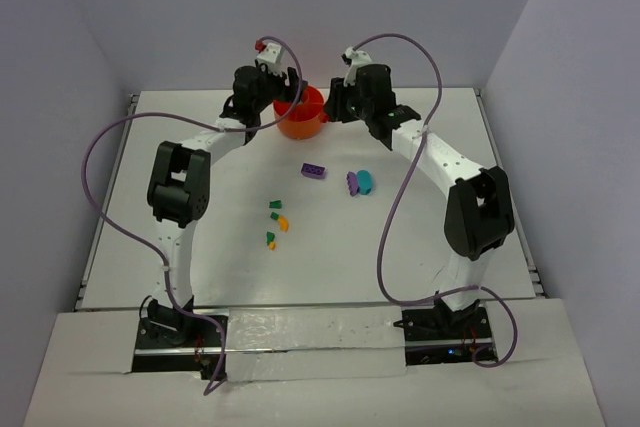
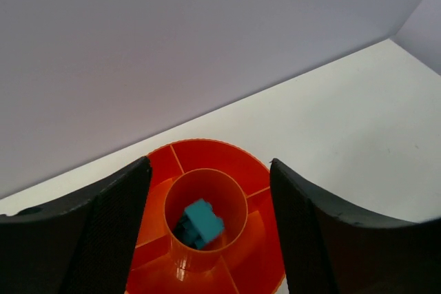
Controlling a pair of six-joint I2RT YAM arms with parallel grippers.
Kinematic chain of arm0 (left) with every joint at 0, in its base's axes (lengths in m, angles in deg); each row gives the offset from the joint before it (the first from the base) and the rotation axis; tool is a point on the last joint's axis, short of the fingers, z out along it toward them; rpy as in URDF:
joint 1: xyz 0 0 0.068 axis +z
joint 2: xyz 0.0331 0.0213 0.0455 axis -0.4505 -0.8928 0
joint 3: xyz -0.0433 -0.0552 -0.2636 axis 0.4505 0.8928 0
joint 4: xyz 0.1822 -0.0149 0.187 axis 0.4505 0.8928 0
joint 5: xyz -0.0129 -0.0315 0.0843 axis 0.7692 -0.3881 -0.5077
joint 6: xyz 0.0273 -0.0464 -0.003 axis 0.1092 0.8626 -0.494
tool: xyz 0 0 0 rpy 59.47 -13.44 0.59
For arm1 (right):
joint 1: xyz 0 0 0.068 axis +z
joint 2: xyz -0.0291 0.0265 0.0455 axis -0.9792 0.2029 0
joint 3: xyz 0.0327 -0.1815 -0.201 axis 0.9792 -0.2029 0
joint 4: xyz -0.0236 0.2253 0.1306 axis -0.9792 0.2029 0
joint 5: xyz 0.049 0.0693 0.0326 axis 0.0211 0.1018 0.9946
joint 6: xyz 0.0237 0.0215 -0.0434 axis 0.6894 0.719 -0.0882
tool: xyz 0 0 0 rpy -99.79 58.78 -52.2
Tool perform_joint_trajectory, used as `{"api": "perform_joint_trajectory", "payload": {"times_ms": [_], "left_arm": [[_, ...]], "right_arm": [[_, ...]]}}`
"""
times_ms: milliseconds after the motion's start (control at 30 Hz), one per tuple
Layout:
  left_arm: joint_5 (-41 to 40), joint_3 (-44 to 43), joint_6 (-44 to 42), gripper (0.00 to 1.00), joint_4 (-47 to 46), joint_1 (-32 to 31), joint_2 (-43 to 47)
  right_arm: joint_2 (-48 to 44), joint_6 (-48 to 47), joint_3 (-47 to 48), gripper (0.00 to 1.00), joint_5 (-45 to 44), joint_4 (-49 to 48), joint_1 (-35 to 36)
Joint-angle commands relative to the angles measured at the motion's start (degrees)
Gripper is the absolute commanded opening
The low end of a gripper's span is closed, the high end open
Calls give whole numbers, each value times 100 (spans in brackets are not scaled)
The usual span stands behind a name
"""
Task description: Sort the legos into containers by color
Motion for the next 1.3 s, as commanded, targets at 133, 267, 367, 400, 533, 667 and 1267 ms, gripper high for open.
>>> {"api": "perform_joint_trajectory", "payload": {"times_ms": [133,267,367,400,533,667,1267], "left_arm": [[10,-625,140,83,544,183,704],[124,-809,358,99,1404,509,1379],[533,-461,534,99,1788,739,1883],[720,-236,609,99,1897,861,2162],[1150,420,605,99,2336,1206,2841],[1413,955,626,99,2541,1450,3355],[1637,1526,821,99,2661,1658,3535]], "right_arm": [[238,185,607,0,-280,-251,-29],[493,260,832,0,-215,-319,-21],[668,186,949,0,-171,-402,23],[740,131,984,0,-161,-450,47],[996,-171,1044,0,-226,-601,152],[1166,-506,999,0,-344,-829,238],[1985,-963,1815,4,-460,-751,359]]}}
